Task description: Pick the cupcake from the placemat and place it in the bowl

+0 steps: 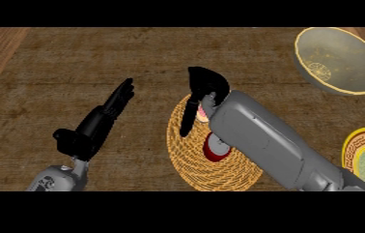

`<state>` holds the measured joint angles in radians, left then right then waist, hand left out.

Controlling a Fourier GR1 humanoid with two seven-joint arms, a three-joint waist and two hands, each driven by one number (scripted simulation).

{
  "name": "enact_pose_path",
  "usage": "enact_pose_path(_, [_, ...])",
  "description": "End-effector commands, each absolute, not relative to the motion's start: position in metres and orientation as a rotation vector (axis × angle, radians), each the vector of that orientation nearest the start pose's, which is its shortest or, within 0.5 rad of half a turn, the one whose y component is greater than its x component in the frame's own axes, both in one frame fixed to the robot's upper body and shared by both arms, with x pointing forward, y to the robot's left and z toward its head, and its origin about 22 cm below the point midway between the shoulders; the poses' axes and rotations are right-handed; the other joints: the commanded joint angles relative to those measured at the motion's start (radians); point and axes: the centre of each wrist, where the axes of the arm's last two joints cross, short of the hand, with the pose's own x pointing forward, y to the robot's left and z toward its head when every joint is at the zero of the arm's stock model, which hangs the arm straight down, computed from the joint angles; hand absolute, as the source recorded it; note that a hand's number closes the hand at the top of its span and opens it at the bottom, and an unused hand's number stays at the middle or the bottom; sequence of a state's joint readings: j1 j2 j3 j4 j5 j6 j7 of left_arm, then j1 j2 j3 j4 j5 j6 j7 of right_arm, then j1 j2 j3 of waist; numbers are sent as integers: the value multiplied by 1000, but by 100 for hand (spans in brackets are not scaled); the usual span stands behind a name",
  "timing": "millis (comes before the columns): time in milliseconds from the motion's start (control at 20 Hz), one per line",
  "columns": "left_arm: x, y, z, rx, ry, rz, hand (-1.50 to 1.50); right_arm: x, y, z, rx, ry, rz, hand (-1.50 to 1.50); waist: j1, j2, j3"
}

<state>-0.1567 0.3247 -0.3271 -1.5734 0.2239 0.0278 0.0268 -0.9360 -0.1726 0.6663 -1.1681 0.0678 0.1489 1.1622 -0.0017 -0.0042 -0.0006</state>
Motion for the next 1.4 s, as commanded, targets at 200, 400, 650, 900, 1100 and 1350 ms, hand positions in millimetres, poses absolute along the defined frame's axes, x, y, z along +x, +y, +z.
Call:
enact_pose_path(200, [267, 203, 34, -173, -1588, -392, 0, 337, -33, 106, -750, -683, 1059, -150, -1, 3, 0])
enact_pose_path(400, [268, 210, 42, -152, -1581, -374, 0, 334, -36, 98, -777, -665, 1024, -150, 0, 0, 1])
enact_pose_path(650, [270, 200, 34, -179, -1563, -366, 0, 341, -47, 79, -779, -601, 1031, -150, 3, 3, 0])
enact_pose_path(900, [267, 202, 37, -170, -1601, -372, 0, 348, -56, 63, -753, -593, 1026, -150, 8, 5, 0])
enact_pose_path(1100, [258, 196, 29, -168, -1582, -376, 0, 342, -52, 55, -752, -599, 1017, -150, 8, 4, 0])
enact_pose_path(1350, [259, 213, 33, -170, -1597, -396, 0, 342, -50, 61, -718, -641, 1011, -150, 6, 3, 0])
